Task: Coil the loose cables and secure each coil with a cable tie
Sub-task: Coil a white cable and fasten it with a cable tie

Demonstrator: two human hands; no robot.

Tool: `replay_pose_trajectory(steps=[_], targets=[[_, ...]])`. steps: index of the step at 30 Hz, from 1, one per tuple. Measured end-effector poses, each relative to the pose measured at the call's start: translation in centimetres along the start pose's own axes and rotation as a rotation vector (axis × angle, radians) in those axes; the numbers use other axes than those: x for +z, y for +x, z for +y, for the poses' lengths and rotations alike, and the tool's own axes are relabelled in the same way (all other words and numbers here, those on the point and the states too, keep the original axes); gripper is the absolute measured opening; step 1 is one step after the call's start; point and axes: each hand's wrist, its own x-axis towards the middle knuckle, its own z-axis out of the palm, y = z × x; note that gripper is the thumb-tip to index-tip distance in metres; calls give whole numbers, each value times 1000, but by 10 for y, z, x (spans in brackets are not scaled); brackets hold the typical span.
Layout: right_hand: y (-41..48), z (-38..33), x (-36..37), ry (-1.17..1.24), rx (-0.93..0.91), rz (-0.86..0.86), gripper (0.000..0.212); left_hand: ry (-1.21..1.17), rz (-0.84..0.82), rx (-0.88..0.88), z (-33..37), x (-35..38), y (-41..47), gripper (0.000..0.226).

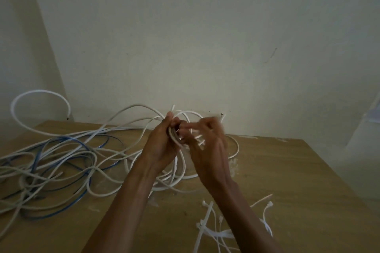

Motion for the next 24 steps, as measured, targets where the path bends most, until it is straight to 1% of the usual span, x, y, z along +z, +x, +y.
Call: replay_pose_trajectory(steps=[1, 2, 3, 4, 5, 6, 7, 9, 10, 12, 14, 16, 17, 18, 19, 20, 21, 22, 23, 24], targets=[[3, 4, -3, -17, 45, 81, 34, -58, -3, -18, 1, -1, 0, 46], [5, 12, -5, -24, 117, 97, 44, -88, -28, -39, 0, -1, 0, 46], [7, 17, -8, -8, 188, 30, 52, -86, -56, -60, -1, 1, -1, 45], [8, 22, -8, 33, 241, -75, 53, -60, -78, -74, -2, 3, -1, 46], [7, 27, -8, 102, 255, -150, 45, -26, -100, -84, -4, 4, -1, 46], [7, 30, -7, 187, 251, -151, 34, 7, -122, -95, -6, 5, -1, 46], [8, 33, -8, 230, 239, -95, 28, 38, -144, -106, -8, 5, -1, 46], [12, 38, -15, 161, 165, -19, 28, 104, -175, -130, -8, 3, -2, 43], [14, 41, -19, 103, 111, -35, 31, 129, -183, -140, -7, 2, -2, 41], [18, 48, -25, -5, 9, -119, 36, 119, -179, -177, -6, 0, -2, 40], [17, 49, -26, -51, -39, -170, 36, 110, -154, -219, -6, 1, -1, 41], [15, 43, -22, -56, 7, -191, 38, 155, -82, -206, -7, 3, -1, 45], [13, 40, -20, -8, 72, -202, 42, 173, -40, -177, -7, 4, -1, 47], [13, 36, -20, 98, 158, -242, 48, 171, -1, -132, -7, 4, 0, 47], [14, 33, -22, 253, 274, -336, 55, 142, 37, -78, -6, 3, 1, 48], [14, 35, -25, 395, 396, -487, 60, 92, 71, -25, -4, 2, 2, 48], [15, 38, -30, 443, 463, -704, 61, 31, 97, 20, 0, -1, 4, 48], [15, 41, -34, 400, 447, -952, 56, -28, 118, 59, 4, -4, 6, 48], [13, 45, -38, 345, 387, -1184, 45, -74, 137, 91, 10, -8, 7, 48], [13, 51, -41, 315, 325, -1344, 30, -109, 154, 119, 16, -13, 7, 48]])
